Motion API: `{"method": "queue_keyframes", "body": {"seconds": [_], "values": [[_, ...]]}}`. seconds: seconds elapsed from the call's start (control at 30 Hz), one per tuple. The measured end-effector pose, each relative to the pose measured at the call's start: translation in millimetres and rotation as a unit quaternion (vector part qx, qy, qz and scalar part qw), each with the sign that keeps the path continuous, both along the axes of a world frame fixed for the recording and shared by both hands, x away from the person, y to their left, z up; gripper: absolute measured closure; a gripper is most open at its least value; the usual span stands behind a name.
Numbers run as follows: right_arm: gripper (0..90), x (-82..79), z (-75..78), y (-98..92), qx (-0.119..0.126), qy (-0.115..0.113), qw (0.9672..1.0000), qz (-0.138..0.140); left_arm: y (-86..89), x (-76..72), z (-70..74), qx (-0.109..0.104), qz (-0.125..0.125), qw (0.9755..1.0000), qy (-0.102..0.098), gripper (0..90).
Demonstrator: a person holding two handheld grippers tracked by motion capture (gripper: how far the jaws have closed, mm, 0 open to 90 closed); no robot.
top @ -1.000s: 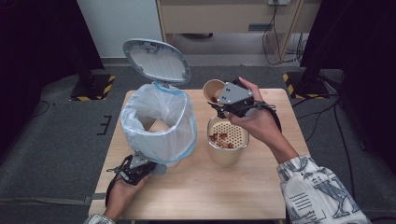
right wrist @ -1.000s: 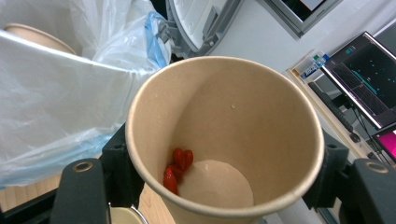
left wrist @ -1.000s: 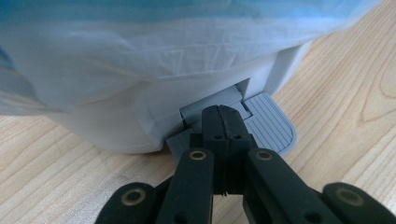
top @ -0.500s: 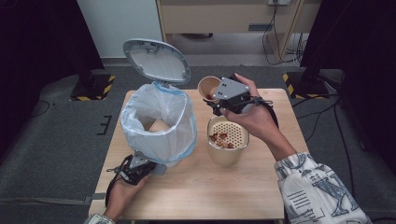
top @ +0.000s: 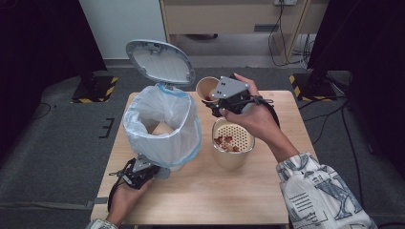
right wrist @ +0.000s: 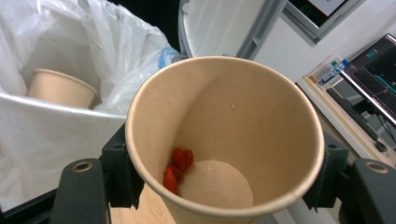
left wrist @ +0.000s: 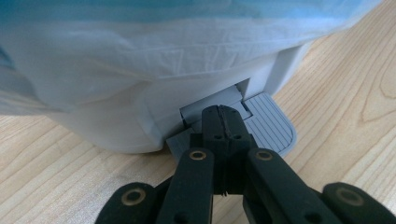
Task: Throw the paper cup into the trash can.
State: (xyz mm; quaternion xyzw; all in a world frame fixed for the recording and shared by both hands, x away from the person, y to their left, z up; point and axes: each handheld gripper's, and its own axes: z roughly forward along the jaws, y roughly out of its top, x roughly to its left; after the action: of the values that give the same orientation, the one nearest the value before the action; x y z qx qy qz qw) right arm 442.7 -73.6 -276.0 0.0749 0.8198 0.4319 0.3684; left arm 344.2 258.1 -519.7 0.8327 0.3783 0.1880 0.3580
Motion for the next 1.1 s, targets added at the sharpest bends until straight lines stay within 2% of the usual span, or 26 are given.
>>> {"method": "queue_keyframes", "body": {"seconds": [0.43, 1.1], "values": [[30.0, 0.1, 6.2, 14.6, 0.018, 0.013, 0.9996, 0.018, 0.0, 0.0, 0.0, 0.001, 0.001, 1.0000, -0.001, 90.0], [29.9, 2.6, 12.4, 40.1, 0.032, 0.026, 0.9984, 0.040, -0.1, -0.2, 0.0, 0.001, 0.000, 1.0000, 0.000, 90.0]]}}
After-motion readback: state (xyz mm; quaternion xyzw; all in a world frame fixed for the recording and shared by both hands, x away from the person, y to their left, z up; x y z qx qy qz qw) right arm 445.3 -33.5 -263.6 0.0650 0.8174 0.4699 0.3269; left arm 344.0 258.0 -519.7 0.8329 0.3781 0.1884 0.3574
